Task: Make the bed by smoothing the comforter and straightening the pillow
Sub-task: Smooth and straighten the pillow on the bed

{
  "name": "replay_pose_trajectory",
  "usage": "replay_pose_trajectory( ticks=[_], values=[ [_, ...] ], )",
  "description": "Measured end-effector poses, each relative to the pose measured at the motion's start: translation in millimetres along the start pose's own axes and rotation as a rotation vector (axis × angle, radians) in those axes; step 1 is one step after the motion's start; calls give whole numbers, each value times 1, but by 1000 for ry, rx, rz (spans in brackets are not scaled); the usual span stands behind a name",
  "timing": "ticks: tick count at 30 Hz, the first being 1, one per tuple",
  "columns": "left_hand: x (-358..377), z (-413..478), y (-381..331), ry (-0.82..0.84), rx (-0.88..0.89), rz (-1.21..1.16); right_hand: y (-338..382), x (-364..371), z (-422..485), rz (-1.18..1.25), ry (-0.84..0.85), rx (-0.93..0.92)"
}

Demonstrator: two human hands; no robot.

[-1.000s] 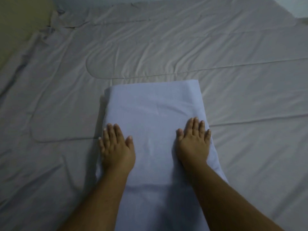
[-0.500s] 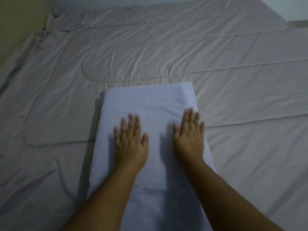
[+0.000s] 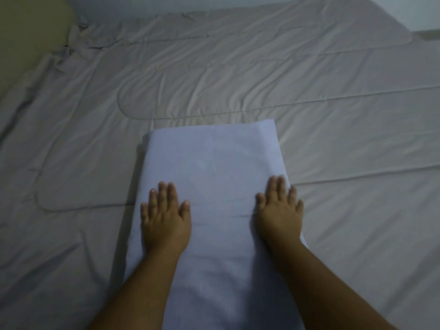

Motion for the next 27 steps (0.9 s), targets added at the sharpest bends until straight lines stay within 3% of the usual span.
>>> replay_pose_trajectory(
  ticks=[3, 9, 13, 21, 27],
  values=[
    [-1, -8, 23, -7, -114, -113, -30, 0, -8, 275, 109, 236],
    [1, -39, 66, 129, -616, -390, -27, -12, -21, 270, -11, 236],
    [1, -30, 68, 217, -546, -371, -22, -13, -18, 304, 14, 281],
    [-23, -6, 80, 227, -459, -424, 12, -29, -27, 352, -16, 364],
    [-60, 56, 150, 139, -333, -418, 104, -17, -34, 393, -23, 359]
  ],
)
Point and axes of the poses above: each hand's wrist, its own z-axis towards the middle knuckle, its own x-axis out of the palm, y = z × x, the point moved 7 cm from there along z, towards the middle knuckle, and after that the axes turned 1 degree about -y, right-handed, at the moved point
